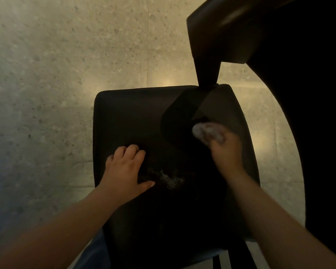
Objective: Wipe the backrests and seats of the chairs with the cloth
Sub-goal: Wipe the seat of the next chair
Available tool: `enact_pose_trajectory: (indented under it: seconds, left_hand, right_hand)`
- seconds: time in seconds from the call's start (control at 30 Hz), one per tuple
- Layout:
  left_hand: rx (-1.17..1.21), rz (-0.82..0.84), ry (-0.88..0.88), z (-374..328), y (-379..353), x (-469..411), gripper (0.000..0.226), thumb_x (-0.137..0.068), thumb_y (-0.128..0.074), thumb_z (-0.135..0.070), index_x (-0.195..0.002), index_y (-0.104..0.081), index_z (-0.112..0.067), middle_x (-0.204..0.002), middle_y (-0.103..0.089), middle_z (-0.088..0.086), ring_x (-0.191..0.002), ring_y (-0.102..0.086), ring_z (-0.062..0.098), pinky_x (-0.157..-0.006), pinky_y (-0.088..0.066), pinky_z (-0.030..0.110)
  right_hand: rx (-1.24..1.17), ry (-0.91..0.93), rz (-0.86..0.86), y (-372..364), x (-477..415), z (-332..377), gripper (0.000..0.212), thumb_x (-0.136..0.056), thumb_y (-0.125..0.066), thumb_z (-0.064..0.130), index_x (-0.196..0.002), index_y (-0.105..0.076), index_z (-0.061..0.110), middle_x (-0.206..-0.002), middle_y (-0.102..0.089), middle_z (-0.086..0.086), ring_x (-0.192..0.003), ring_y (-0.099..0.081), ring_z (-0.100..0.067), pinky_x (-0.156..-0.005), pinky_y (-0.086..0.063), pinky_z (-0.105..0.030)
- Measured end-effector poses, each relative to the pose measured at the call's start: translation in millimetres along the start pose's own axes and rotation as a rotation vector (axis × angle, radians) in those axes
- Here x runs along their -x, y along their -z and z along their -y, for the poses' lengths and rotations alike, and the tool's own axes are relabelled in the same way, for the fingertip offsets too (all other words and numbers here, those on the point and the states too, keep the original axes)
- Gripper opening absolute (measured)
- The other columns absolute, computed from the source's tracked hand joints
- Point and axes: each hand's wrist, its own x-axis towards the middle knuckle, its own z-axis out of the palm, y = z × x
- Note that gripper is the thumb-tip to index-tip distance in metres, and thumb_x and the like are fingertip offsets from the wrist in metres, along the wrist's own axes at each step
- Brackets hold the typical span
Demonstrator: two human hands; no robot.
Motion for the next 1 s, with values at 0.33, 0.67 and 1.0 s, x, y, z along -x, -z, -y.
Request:
enact_pose_trajectory:
  seconds: [0.33,0.67,1.0]
  left_hand:
    - [-0.002,-0.025,0.033,-7,2,-1,0.089,-0.070,-0.055,-0.078,-0.141,-0.035,-0.029,-0.140,-0.029,-0.004,-0.128,-0.029,0.021,-0.104,-0.037,0.043]
    - [0.079,-0.075,-0.140,-28,10,1,0.079,-0.077,-0.058,-0.066,-0.143,-0.037,-0.029,-0.145,-0.030,-0.007,-0.134,-0.026,0.016,-0.109,-0.033,0.038]
    - [-0.001,0.060,-0.157,-35,4,-15,0.091,-0.077,-0.059,-0.069,-0.151,-0.024,-0.028,-0.156,-0.013,-0.003,-0.143,-0.009,0.023,-0.116,-0.023,0.046]
  right_hand:
    - [0.003,-0.101,-0.025,-19,30,-21,0.021,-0.090,-0.061,0.007,-0.096,-0.072,0.024,-0.096,-0.070,0.010,-0.090,-0.064,-0.004,-0.080,-0.048,-0.012]
    - [0.034,-0.142,-0.322,41,-3,-14,0.021,-0.094,-0.057,0.009,-0.103,-0.071,0.021,-0.090,-0.065,0.013,-0.079,-0.058,0.006,-0.067,-0.038,0.004]
    - [-0.044,-0.258,-0.022,-4,54,-27,0.017,-0.093,-0.061,0.017,-0.096,-0.070,0.030,-0.090,-0.069,0.015,-0.089,-0.065,-0.003,-0.078,-0.049,-0.017]
